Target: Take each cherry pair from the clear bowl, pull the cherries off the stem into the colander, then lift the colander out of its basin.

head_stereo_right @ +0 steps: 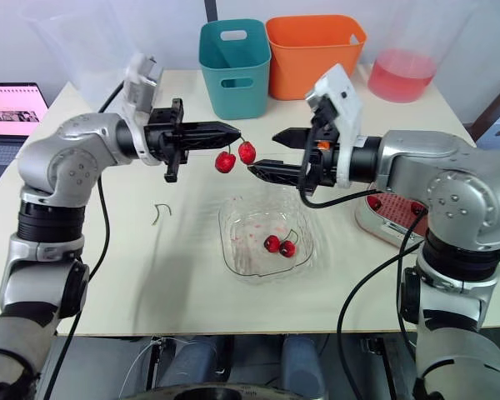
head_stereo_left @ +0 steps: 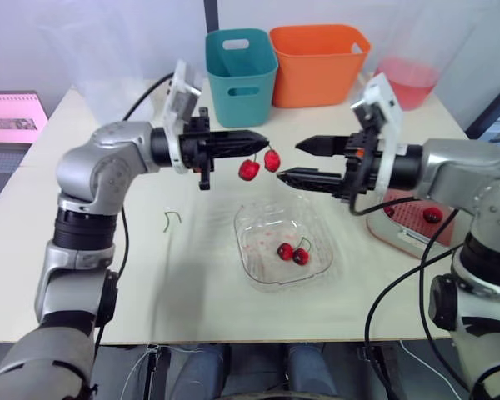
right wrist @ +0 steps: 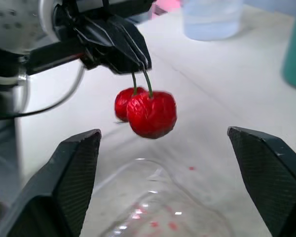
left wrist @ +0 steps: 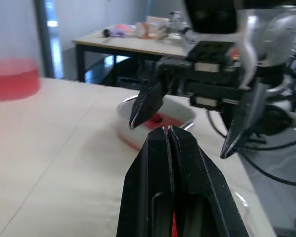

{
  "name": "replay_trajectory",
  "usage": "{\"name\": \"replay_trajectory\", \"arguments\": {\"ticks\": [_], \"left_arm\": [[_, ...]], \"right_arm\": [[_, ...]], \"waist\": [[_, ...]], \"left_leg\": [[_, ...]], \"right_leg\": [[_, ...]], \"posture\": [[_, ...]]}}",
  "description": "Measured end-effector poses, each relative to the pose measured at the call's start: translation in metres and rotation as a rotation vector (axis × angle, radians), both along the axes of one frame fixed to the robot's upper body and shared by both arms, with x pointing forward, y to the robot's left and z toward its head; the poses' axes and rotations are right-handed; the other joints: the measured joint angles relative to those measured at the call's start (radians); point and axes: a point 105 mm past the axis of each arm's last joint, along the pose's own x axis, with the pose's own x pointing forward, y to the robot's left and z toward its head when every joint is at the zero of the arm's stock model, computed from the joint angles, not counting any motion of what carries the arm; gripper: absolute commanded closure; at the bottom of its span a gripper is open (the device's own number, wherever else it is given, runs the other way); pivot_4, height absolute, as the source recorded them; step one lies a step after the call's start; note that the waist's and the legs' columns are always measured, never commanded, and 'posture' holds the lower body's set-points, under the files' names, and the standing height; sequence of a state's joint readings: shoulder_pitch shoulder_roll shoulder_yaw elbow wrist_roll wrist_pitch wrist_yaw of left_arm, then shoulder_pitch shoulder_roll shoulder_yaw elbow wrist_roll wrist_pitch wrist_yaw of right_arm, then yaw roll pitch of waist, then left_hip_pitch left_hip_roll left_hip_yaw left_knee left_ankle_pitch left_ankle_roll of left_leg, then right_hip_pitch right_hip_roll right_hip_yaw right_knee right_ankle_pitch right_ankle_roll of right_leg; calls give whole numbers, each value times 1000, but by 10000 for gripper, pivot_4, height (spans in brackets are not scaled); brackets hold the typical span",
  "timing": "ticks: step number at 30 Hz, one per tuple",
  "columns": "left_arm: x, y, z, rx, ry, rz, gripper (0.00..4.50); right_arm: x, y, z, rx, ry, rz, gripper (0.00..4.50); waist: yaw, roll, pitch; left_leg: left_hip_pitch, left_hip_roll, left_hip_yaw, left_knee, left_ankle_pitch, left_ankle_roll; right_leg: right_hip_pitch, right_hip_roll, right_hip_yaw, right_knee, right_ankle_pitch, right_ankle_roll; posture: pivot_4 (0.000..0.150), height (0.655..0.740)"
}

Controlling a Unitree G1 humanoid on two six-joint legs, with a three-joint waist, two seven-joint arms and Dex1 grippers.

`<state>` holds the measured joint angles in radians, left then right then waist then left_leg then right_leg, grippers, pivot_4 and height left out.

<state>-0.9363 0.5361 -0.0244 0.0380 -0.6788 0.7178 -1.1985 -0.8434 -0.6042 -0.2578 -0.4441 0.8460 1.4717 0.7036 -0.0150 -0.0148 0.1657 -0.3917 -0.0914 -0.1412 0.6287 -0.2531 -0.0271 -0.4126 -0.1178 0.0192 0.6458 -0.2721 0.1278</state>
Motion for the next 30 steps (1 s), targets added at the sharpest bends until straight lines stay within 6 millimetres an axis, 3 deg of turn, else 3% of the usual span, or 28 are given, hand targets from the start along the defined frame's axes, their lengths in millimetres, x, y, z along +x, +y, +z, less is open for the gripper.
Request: {"name": "replay_trajectory", "arguments": {"ticks": [13,16,21,23,30], "left_arm": [[-5,-9,5,-9,-11,-46,45000],[-5,-10,5,-10,-11,-41,45000],[-4,-11,5,-15,-10,-33,45000],[-4,-11,5,-16,-10,-30,45000],[-4,-11,5,-16,-9,-29,45000]], "right_arm": [[-2,16,2,94,92,57,413],[-1,17,2,99,94,48,7953],[3,17,1,102,92,22,33972],[2,17,2,104,93,24,40783],[4,16,1,108,90,12,40783]], "waist": [[-2,0,0],[-2,0,0],[-2,0,0],[-2,0,0],[-2,0,0]], "left_leg": [[0,0,0,0,1,-1],[0,0,0,0,1,-1],[0,0,0,0,1,-1],[0,0,0,0,1,-1],[0,0,0,0,1,-1]], "right_leg": [[-1,0,0,1,0,0],[-1,0,1,1,0,0],[-1,0,1,1,0,0],[-1,0,1,1,0,0],[-1,0,1,1,0,0]], "posture": [[1500,7400],[1500,7400],[1500,7400],[1500,7400],[1500,7400]]}}
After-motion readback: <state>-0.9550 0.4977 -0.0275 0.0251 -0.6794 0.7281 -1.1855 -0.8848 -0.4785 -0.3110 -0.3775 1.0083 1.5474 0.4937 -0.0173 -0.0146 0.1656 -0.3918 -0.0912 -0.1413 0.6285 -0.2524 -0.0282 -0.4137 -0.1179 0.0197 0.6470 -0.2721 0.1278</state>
